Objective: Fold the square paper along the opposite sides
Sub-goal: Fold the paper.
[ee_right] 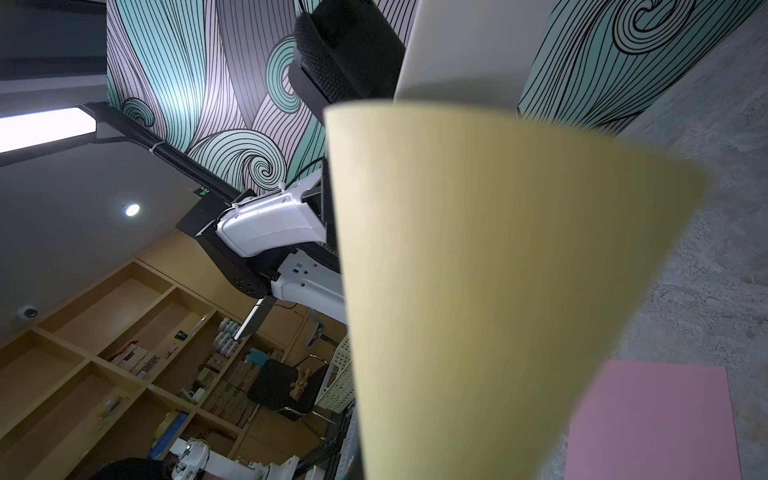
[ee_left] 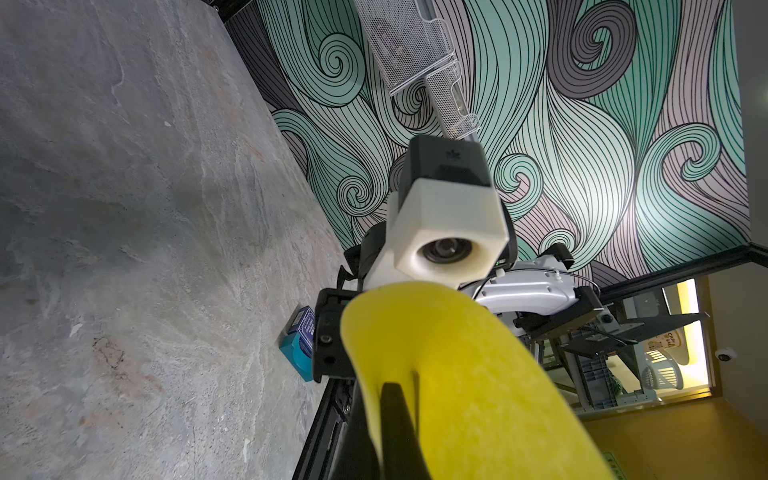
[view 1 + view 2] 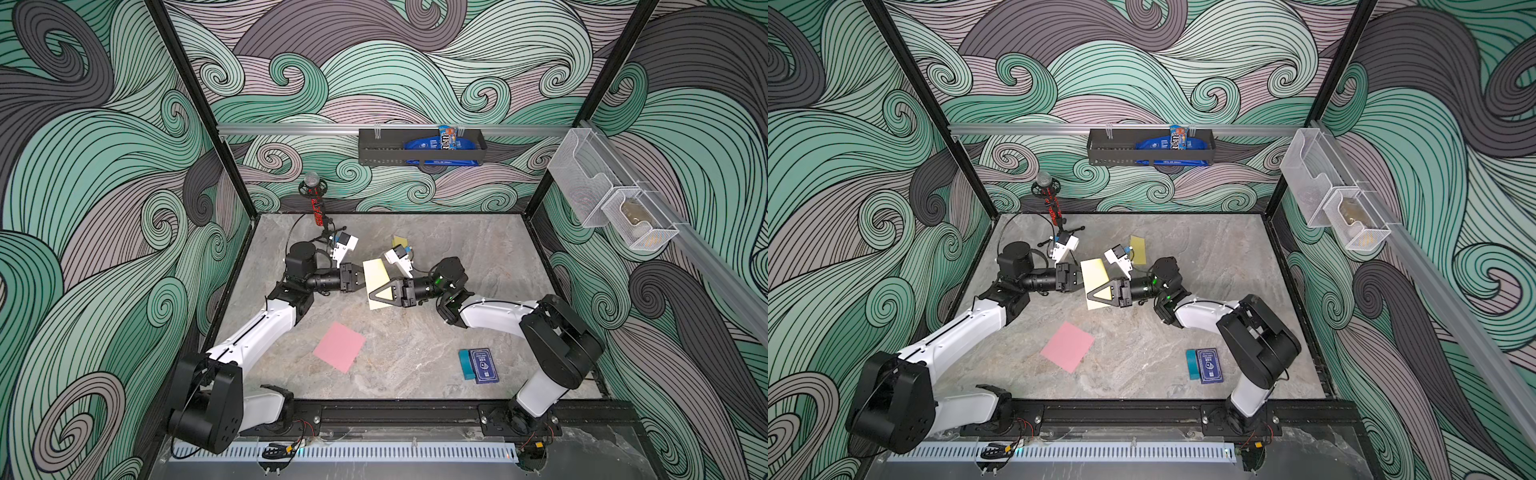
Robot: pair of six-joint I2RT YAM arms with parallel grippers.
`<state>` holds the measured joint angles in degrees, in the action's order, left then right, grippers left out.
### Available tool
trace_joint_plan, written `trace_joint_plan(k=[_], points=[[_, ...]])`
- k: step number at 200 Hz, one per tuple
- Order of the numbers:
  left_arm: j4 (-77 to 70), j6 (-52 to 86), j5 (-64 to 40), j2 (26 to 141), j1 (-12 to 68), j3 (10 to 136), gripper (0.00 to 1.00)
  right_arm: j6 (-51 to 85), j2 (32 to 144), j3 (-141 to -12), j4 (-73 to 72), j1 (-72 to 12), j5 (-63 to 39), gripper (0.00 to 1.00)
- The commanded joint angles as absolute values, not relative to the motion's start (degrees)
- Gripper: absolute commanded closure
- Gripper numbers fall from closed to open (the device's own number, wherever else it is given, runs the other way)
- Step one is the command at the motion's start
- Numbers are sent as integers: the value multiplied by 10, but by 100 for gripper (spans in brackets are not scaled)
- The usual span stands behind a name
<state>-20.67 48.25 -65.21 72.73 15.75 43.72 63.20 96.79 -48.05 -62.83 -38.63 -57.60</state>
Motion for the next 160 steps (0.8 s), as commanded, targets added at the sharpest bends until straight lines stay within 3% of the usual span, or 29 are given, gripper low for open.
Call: trace_joint_plan(k=[1, 25, 52, 70, 160], points=[[-196, 465, -650, 713, 152, 448, 100, 634, 974, -487, -654, -389, -588, 96], [-187, 458, -648, 713, 152, 450, 100, 637, 975, -485, -657, -388, -588, 95], [-173, 448, -643, 710, 151, 454, 100, 645, 974, -480, -667, -380, -592, 82], [-171, 447, -642, 709, 151, 454, 100, 645, 970, -476, -666, -375, -592, 79], [-171, 446, -642, 705, 151, 452, 100, 652, 973, -478, -677, -374, -591, 87]])
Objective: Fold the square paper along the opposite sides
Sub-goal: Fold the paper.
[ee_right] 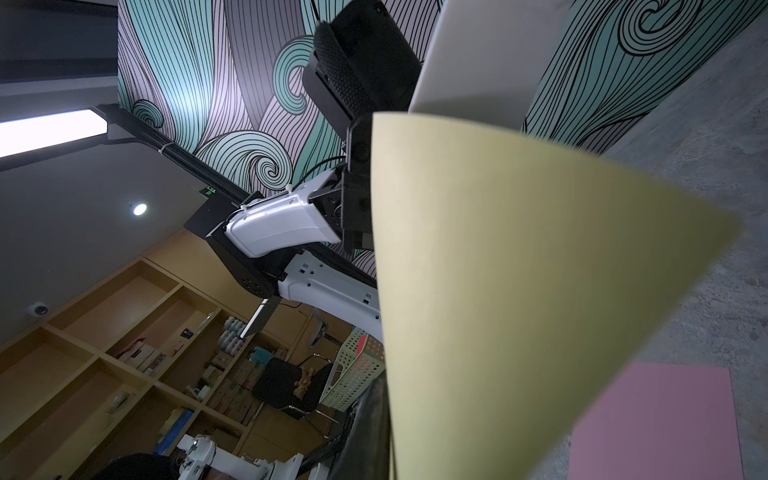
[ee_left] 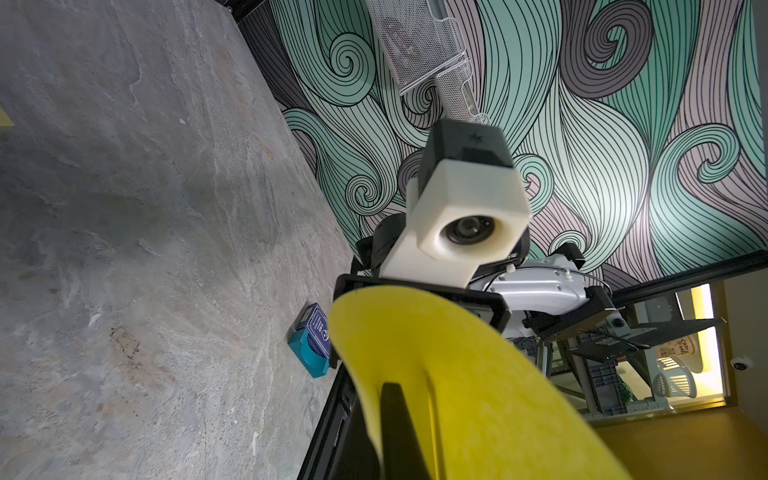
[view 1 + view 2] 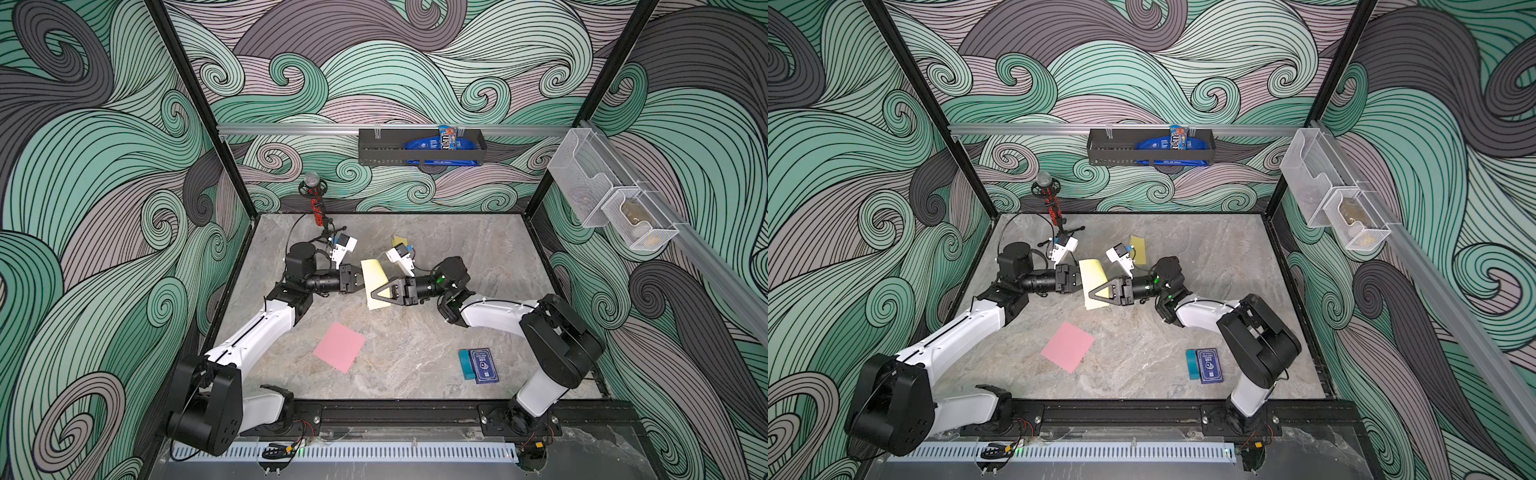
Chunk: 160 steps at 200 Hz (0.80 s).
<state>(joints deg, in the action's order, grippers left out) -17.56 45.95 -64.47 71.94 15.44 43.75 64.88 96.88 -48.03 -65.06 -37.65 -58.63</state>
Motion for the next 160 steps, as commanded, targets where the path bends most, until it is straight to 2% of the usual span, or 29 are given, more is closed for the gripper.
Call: trace_joint_plan(k=[1, 66, 102, 160], points=[[-171, 446, -642, 706, 151, 452, 100, 652, 974, -478, -677, -374, -591, 87], [-167, 442, -640, 696, 151, 447, 100, 653, 977, -478, -673, -373, -586, 78], [-167, 442, -640, 693, 151, 447, 100, 654, 977, -480, -673, -373, -586, 86], [-166, 441, -640, 693, 151, 446, 100, 664, 979, -478, -688, -373, -588, 92]])
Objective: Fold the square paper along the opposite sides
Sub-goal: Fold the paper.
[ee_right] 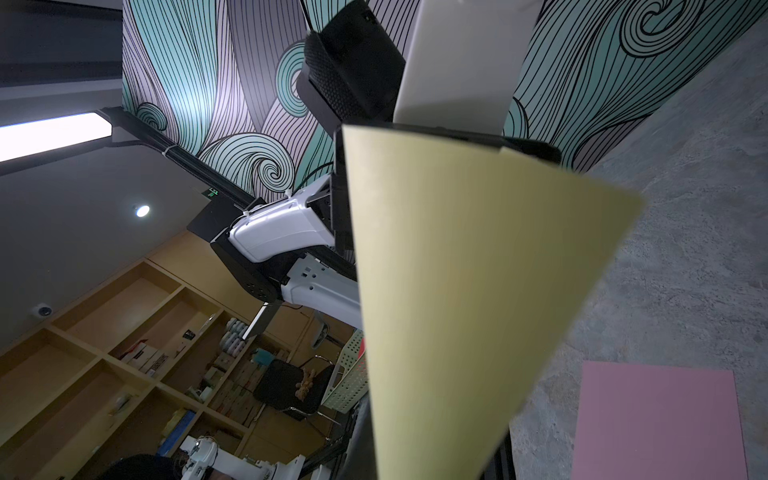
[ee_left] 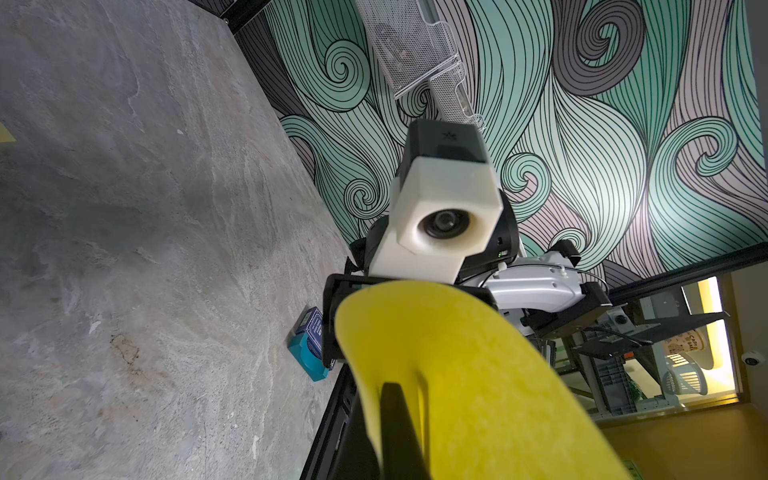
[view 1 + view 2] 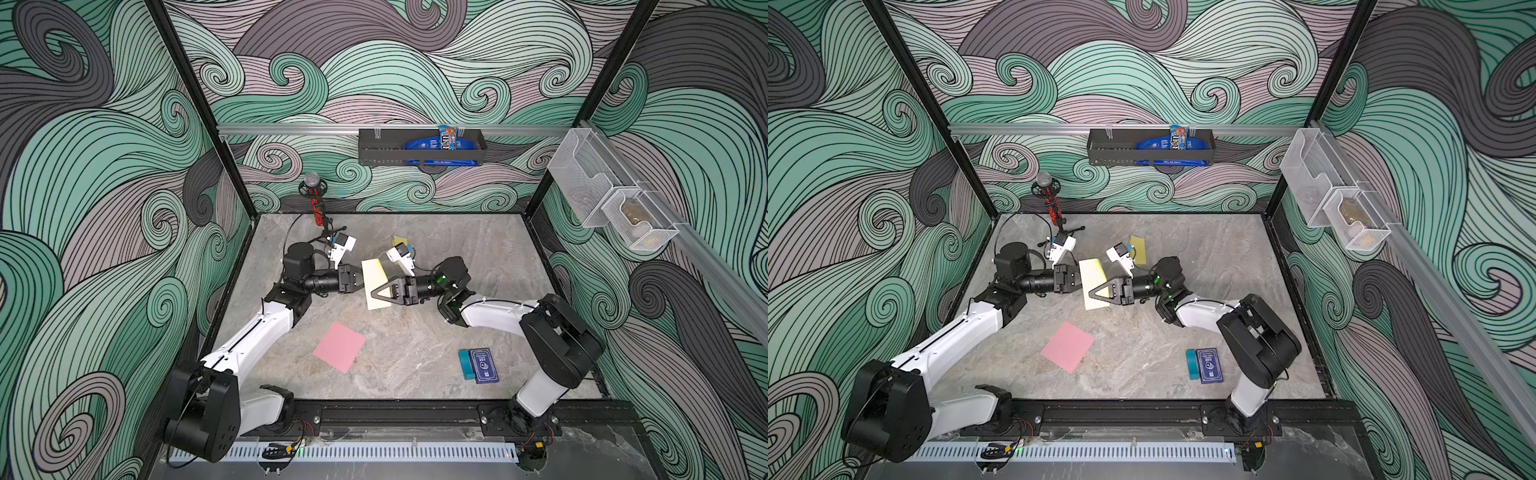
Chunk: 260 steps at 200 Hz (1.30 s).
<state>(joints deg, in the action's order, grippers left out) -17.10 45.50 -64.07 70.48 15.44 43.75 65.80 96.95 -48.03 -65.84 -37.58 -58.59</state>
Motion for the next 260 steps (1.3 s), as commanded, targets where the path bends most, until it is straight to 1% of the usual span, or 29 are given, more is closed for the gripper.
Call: trace_joint_plan(k=[1, 37, 61, 78, 96, 110, 134, 170, 179, 193, 206, 245, 252, 260], points=[[-166, 441, -640, 693, 151, 446, 100, 664, 979, -478, -688, -373, -588, 92], [-157, 431, -636, 690, 150, 448, 100, 673, 982, -478, -700, -372, -589, 96], [-109, 394, -612, 683, 148, 464, 100, 684, 984, -478, -714, -372, -593, 99], [-51, 361, -584, 679, 143, 486, 79, 699, 985, -477, -732, -373, -596, 99], [-5, 337, -553, 671, 133, 509, 68, 711, 984, -478, -748, -372, -601, 100], [7, 335, -541, 660, 119, 515, 55, 718, 981, -478, -755, -371, -605, 100], [13, 336, -522, 624, 103, 513, 38, 729, 973, -473, -766, -370, -611, 100], [-36, 362, -530, 557, 98, 481, 14, 741, 962, -468, -780, -364, -616, 100], [-76, 378, -540, 541, 98, 460, 8, 748, 962, -469, -788, -363, -617, 100], [-157, 422, -570, 532, 105, 422, 2, 759, 964, -471, -802, -363, -618, 100], [-205, 451, -575, 530, 116, 395, 1, 772, 968, -473, -820, -364, -619, 100], [-262, 475, -567, 541, 148, 374, 2, 799, 976, -472, -856, -368, -619, 100], [-264, 475, -564, 545, 157, 376, 4, 799, 977, -472, -856, -370, -619, 100], [-265, 473, -560, 552, 165, 379, 10, 799, 978, -474, -855, -371, -619, 100]])
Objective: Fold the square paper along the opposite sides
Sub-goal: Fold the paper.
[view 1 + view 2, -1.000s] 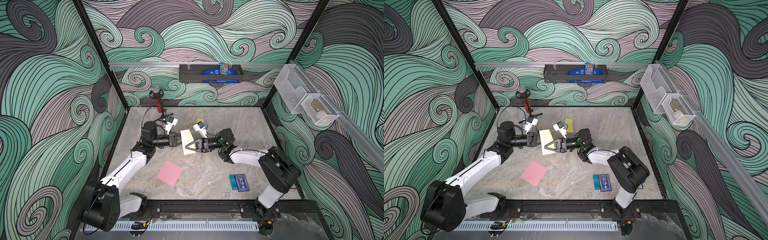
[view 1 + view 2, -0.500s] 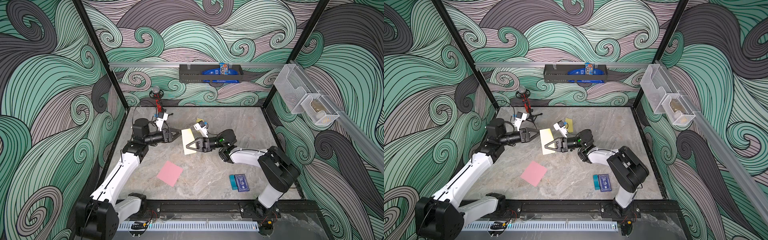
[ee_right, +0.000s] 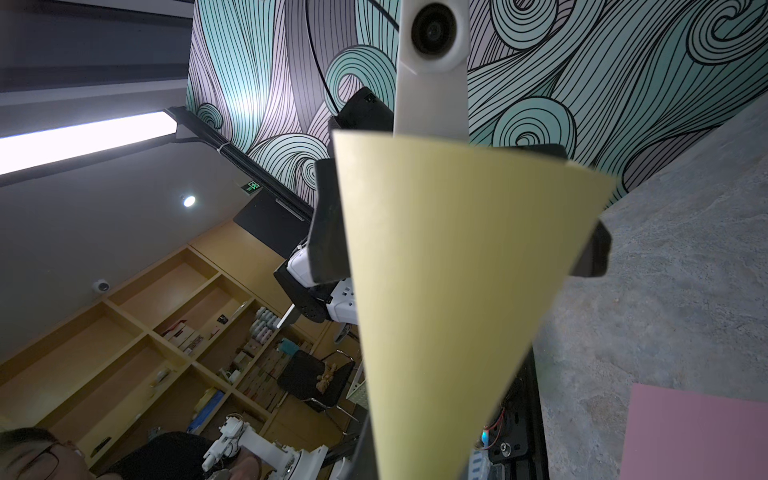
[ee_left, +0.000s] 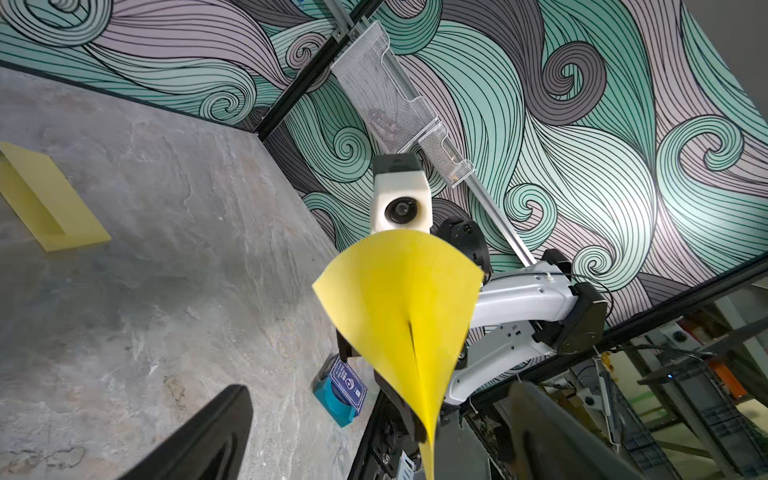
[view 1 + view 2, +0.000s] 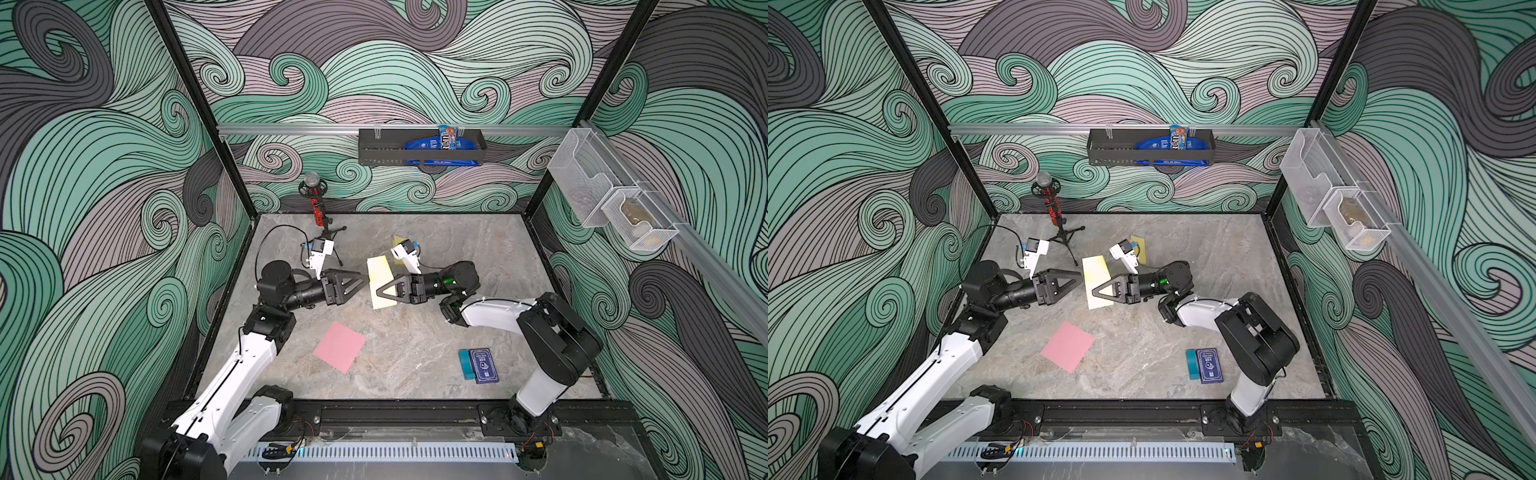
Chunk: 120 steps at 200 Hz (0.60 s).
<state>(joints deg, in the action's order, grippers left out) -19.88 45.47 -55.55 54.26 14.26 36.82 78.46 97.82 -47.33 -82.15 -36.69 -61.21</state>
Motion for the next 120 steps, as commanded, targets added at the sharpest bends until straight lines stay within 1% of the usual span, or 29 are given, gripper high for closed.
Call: trace_joint_plan(k=[1, 29, 73, 120], points=[[-265, 473, -560, 553, 166, 379, 10, 799, 978, -474, -855, -371, -619, 100], [-268, 475, -558, 571, 182, 392, 35, 792, 979, -475, -844, -375, -618, 100], [-272, 479, -554, 575, 186, 400, 66, 753, 973, -480, -789, -381, -614, 99], [-268, 477, -551, 579, 187, 403, 97, 730, 972, -484, -758, -385, -611, 94]])
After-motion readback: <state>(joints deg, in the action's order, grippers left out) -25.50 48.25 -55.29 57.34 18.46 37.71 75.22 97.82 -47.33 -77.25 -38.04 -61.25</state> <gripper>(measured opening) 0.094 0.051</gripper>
